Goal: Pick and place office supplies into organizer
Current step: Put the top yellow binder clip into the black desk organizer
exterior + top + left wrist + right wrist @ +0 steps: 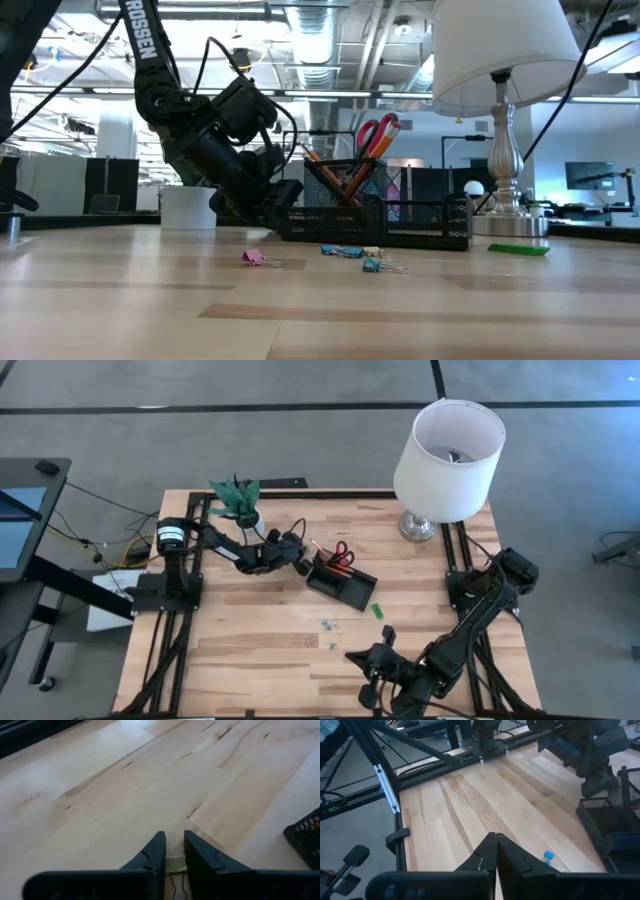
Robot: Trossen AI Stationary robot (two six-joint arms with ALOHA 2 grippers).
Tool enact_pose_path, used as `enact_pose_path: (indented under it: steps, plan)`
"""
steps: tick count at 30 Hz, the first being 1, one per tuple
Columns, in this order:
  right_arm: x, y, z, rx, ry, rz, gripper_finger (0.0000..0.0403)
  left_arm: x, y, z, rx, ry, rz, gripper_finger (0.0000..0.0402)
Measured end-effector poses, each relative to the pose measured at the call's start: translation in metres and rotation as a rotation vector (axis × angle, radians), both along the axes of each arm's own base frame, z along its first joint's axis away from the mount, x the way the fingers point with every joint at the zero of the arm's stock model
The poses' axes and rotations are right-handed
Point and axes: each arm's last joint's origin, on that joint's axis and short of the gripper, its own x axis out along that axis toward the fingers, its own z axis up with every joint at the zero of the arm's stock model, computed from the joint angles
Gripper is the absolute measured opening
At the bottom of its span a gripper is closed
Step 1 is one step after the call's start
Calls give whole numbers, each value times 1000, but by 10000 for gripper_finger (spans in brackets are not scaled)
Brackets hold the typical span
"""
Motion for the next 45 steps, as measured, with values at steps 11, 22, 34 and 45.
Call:
enact_pose_path:
  steps: [11,22,34,45]
  plan:
    - [0,0,0,19,-6,-9,0,2,-15,0,-28,-8,-12,48]
    - [-2,2,0,24,-10,-2,0,-7,-32,18,-68,51,-30,35]
    - [-1,2,0,27,-12,-2,0,-22,-79,67,-88,12,-155,35]
    - [-1,3,1,40,-24,-1,0,-6,-121,88,-20,-237,-352,35]
